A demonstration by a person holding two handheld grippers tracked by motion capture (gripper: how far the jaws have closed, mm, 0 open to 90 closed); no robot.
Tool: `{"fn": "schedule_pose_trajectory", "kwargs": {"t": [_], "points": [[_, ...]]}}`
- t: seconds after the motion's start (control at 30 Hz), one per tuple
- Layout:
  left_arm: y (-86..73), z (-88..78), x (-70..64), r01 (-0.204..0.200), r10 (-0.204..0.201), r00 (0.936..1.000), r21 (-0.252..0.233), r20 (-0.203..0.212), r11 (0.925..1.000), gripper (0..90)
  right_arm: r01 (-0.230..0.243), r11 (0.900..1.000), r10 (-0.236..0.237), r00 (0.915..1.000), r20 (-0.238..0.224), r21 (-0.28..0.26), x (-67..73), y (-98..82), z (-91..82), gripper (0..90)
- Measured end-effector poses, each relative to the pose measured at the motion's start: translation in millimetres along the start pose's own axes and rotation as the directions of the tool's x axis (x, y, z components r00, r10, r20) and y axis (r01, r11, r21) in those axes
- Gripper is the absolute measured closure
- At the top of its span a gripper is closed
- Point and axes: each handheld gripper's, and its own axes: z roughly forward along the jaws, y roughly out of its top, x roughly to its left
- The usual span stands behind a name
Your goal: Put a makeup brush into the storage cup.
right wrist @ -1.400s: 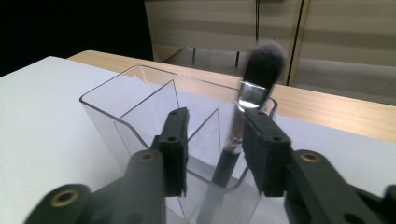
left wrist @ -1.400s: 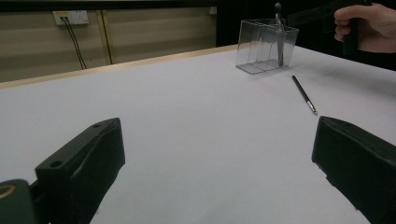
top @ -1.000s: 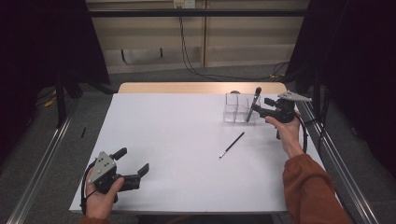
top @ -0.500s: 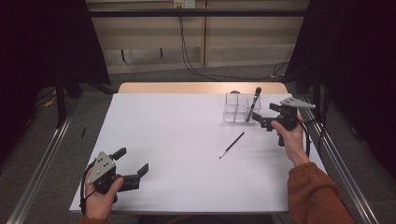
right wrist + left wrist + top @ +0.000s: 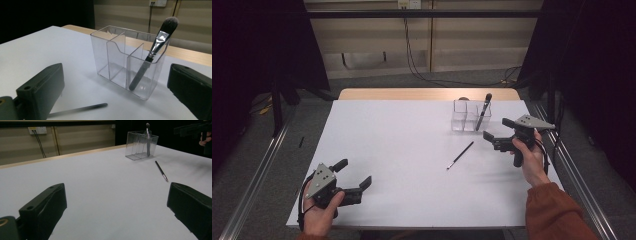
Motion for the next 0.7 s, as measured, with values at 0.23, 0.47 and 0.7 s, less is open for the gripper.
{"fn": "schedule_pose_trajectory", "kwargs": {"t": [0.23,0.47,0.7], "points": [[-0.3,-1.9,1.2,0.005,-0.005,0.9999,-0.002,-0.01,1.0,2.6,0.028,1.0,-0.028,0.9996,-0.002,0.009,13.0,-9.0,-13.1,0.9],[-0.2,-1.8,-1.1,0.004,-0.004,0.9999,-0.002,-0.011,1.0,2.5,0.034,0.999,-0.034,0.9992,-0.021,-0.004,26.7,-16.3,-31.2,1.0],[-0.2,-2.5,-0.4,0.003,-0.003,1.0,-0.005,-0.007,1.0,2.5,0.027,1.0,-0.027,0.9994,-0.021,-0.008,36.8,-25.4,-45.8,1.0]]}}
